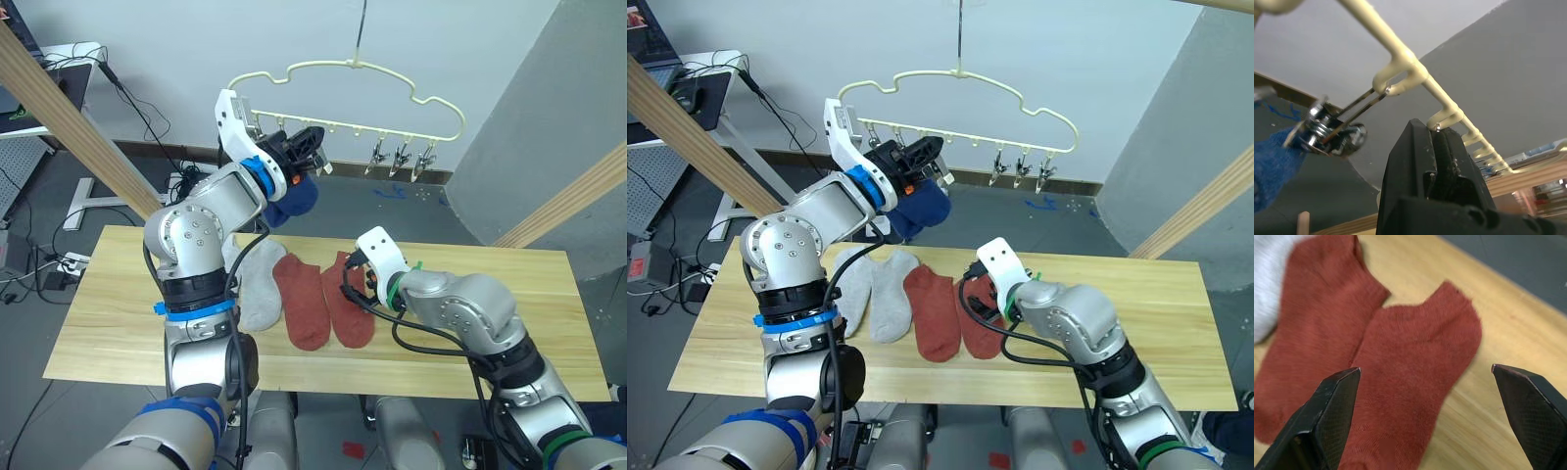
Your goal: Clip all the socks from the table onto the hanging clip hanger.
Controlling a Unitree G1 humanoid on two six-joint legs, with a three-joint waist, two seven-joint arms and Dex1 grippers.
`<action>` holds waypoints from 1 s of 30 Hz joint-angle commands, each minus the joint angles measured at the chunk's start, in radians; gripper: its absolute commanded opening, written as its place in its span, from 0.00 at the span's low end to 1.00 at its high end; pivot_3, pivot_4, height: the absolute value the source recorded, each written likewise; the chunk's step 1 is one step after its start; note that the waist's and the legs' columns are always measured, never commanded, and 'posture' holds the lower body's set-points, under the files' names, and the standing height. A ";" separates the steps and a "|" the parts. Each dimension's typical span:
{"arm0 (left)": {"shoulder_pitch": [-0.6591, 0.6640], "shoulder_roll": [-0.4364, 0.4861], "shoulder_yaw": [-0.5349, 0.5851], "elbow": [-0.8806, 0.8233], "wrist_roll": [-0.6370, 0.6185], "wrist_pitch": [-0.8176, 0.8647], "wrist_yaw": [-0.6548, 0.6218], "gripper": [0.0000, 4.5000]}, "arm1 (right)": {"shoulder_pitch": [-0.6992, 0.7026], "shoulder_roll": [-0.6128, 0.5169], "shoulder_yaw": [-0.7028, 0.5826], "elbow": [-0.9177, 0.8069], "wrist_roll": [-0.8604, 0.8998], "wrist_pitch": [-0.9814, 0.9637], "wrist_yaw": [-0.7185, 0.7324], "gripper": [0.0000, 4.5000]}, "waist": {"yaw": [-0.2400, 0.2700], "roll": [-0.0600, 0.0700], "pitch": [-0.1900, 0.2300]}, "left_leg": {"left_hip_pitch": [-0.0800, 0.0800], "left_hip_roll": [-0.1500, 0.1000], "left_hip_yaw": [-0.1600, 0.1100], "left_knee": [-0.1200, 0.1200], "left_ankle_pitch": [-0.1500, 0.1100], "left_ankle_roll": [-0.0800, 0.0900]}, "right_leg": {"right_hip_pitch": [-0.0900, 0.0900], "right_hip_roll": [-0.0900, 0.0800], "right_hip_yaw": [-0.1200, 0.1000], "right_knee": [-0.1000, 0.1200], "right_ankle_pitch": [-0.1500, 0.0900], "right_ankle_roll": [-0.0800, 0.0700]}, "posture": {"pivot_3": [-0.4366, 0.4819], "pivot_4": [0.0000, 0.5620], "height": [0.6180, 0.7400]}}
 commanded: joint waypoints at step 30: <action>-0.010 0.020 -0.016 -0.054 -0.060 0.020 0.043 0.00 | 0.005 0.210 0.021 0.313 -0.415 -0.241 0.130 1.00 | 0.007 0.001 0.001 | 0.000 0.000 0.000 -0.004 0.000 0.000 | -0.001 0.000 0.000 -0.001 0.002 -0.004 | 0.46 0.71 1.00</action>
